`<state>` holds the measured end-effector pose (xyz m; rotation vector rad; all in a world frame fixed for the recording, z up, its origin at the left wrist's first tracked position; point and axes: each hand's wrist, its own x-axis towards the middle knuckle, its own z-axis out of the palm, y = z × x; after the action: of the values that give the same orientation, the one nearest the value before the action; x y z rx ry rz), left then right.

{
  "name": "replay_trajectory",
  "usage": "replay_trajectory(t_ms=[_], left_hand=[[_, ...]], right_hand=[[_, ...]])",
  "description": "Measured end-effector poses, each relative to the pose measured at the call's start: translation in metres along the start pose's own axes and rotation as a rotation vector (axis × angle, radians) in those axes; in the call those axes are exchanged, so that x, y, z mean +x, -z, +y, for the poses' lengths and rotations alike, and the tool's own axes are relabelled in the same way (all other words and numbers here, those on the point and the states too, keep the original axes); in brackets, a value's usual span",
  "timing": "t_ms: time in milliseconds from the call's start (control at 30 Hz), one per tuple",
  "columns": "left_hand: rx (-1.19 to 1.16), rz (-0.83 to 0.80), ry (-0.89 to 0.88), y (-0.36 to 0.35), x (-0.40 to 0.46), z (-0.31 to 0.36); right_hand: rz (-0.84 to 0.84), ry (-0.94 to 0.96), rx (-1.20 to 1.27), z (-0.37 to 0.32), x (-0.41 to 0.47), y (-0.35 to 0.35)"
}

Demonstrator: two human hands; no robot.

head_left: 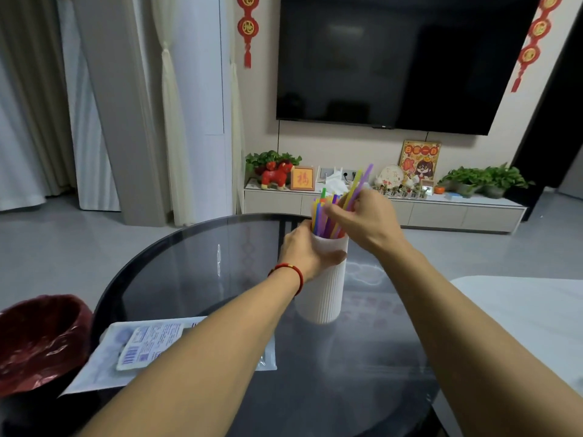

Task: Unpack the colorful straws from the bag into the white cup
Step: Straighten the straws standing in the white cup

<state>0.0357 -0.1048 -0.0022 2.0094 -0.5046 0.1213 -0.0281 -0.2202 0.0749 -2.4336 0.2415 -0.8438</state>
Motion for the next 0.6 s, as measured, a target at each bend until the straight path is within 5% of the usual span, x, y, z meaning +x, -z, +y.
replay_trajectory(t_ms=[233,400,600], left_hand=[[-0.026,-0.041,-0.036,-0.001,-0.001,0.0],[0.015,0.021,-0.004,-0.006,0.0,0.002],[-0.012,0.008,-0.003,-0.009,0.007,-0.005]], right_hand=[[0.286,0.202,0.006,-0.01,0.006,0.008],[-0.152,0.217,-0.06,-0.001,-0.005,-0.01],[-0.083,0.166,0.014,0.0,-0.01,-0.002]])
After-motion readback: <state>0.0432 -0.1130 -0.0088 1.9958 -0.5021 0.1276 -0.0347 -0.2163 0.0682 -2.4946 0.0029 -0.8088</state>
